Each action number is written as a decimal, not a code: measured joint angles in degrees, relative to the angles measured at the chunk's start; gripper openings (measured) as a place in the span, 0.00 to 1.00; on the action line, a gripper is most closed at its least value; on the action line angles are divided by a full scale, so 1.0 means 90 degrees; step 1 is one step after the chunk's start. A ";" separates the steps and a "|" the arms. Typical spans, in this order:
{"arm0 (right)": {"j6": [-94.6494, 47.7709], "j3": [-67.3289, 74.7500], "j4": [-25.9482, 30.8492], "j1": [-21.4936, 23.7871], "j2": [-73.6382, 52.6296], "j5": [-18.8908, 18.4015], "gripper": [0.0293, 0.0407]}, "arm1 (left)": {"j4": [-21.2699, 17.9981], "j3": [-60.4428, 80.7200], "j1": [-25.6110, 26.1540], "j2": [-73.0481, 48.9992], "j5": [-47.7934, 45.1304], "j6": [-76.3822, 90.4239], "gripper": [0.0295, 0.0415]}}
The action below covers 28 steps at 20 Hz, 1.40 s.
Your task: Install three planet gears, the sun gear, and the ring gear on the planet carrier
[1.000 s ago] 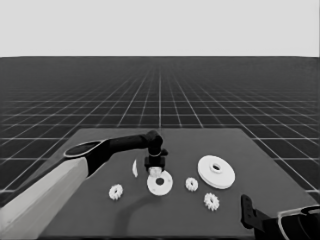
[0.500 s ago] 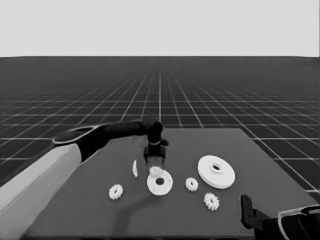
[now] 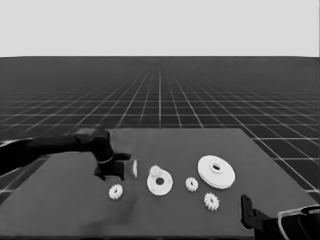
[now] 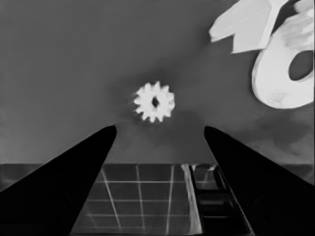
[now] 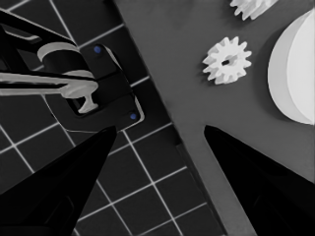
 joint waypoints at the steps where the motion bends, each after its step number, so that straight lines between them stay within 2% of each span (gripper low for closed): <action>1: 0.0000 0.0000 0.0000 0.0000 0.0000 0.0000 0.81 | 0.0003 0.0032 0.0003 -0.0065 -0.0009 0.0037 0.75; 4: 0.0000 0.0000 0.0000 0.0000 0.0000 0.0000 0.81 | 0.0005 0.0069 0.0005 -0.0135 -0.0019 0.0081 0.75; 5: 0.0000 0.0000 0.0000 0.0000 0.0000 0.0000 0.81 | 0.0590 -0.0160 0.0572 -0.0064 -0.0206 0.0207 0.75; 7: 0.0000 0.0000 0.0000 0.0000 0.0000 0.0000 0.81 | 0.1090 -0.0534 0.1167 0.0062 -0.0441 0.0386 0.75; 9: 0.0000 0.0000 0.0000 0.0000 0.0000 0.0000 0.81 | 0.1243 -0.0700 0.1343 0.0121 -0.0540 0.0462 0.75; 14: 0.0000 0.0000 0.0000 0.0000 0.0000 0.0000 0.81 | 0.1316 -0.0784 0.1419 0.0150 -0.0592 0.0498 0.75; 16: 0.0000 0.0000 0.0000 0.0000 0.0000 0.0000 0.81 | 0.1320 -0.0788 0.1423 0.0151 -0.0594 0.0500 0.15; 24: 0.0000 0.0000 0.0000 0.0000 0.0000 0.0000 0.81 | 0.1322 -0.0789 0.1421 0.0152 -0.0595 0.0501 0.14; 26: 0.0000 0.0000 0.0000 0.0000 0.0000 0.0000 0.81 | 0.0530 -0.0085 0.0564 -0.0098 -0.0168 0.0175 0.14; 28: 0.0000 0.0000 0.0000 0.0000 0.0000 0.0000 0.81 | 0.0193 0.0045 0.0191 -0.0140 -0.0066 0.0109 0.14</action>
